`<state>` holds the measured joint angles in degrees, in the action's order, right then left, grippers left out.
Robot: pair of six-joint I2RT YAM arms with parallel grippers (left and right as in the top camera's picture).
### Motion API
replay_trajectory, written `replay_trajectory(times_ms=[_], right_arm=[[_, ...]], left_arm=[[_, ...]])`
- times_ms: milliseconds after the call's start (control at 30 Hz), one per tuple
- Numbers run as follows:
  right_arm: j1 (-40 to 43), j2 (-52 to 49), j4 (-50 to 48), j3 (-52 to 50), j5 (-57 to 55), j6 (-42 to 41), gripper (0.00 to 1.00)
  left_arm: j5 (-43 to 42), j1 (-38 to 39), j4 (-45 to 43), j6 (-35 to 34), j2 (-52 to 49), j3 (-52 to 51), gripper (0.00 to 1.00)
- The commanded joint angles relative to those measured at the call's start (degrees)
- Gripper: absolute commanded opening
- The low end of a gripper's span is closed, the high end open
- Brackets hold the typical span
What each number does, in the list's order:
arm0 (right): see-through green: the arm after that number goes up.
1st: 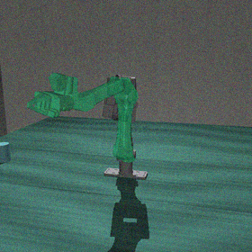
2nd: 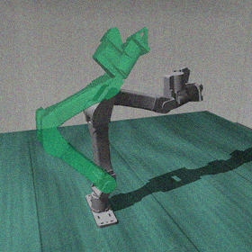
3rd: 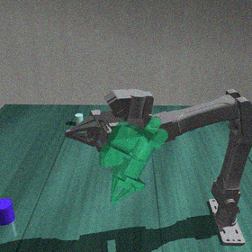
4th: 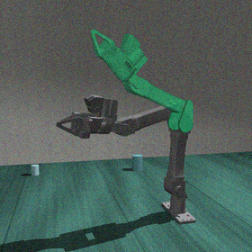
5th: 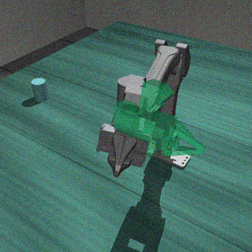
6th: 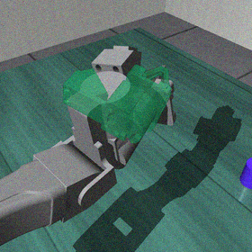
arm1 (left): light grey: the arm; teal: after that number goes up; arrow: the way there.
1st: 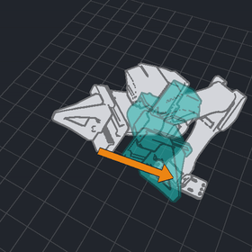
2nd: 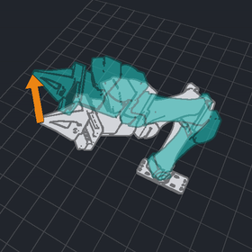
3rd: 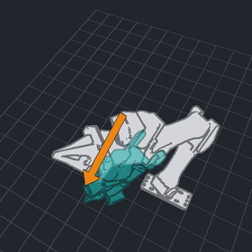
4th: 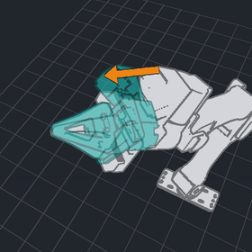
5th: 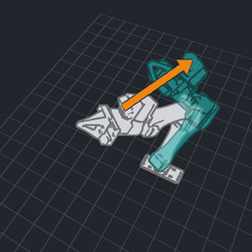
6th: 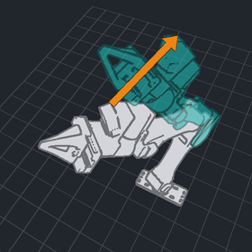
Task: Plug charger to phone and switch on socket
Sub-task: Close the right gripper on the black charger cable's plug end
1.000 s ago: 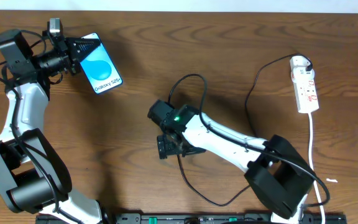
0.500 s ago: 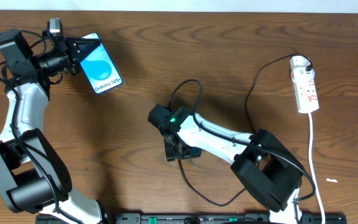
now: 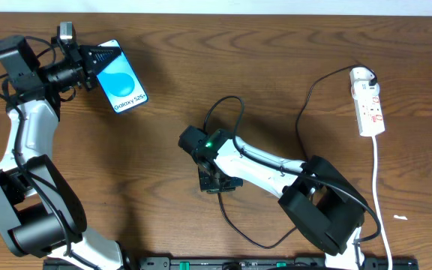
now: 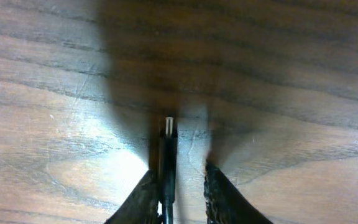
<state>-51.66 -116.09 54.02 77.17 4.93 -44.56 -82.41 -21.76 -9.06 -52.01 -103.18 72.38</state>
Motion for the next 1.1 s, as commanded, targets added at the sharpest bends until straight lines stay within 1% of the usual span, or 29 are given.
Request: replay_trajectory(times_ms=[0, 233, 500, 700, 1067], right_arm=[[-0.20, -0.09, -0.02, 0.02, -0.09, -0.17, 0.21], [-0.20, -0.09, -0.46, 0.02, -0.11, -0.26, 0.20], [-0.13, -0.09, -1.57, 0.02, -1.64, -1.53, 0.24], [0.07, -0.09, -1.75, 0.02, -1.64, -1.70, 0.23], [0.07, -0.09, -1.75, 0.02, -1.64, -1.70, 0.13]], left_arm=[[-2.03, -0.20, -0.24, 0.98, 1.38, -0.07, 0.07], [-2.03, -0.20, -0.26, 0.96, 1.38, -0.07, 0.07], [-2.03, -0.20, -0.24, 0.98, 1.38, -0.07, 0.07], [-2.03, -0.20, -0.24, 0.96, 1.38, -0.07, 0.07], [-2.03, -0.20, -0.24, 0.96, 1.38, -0.07, 0.07]])
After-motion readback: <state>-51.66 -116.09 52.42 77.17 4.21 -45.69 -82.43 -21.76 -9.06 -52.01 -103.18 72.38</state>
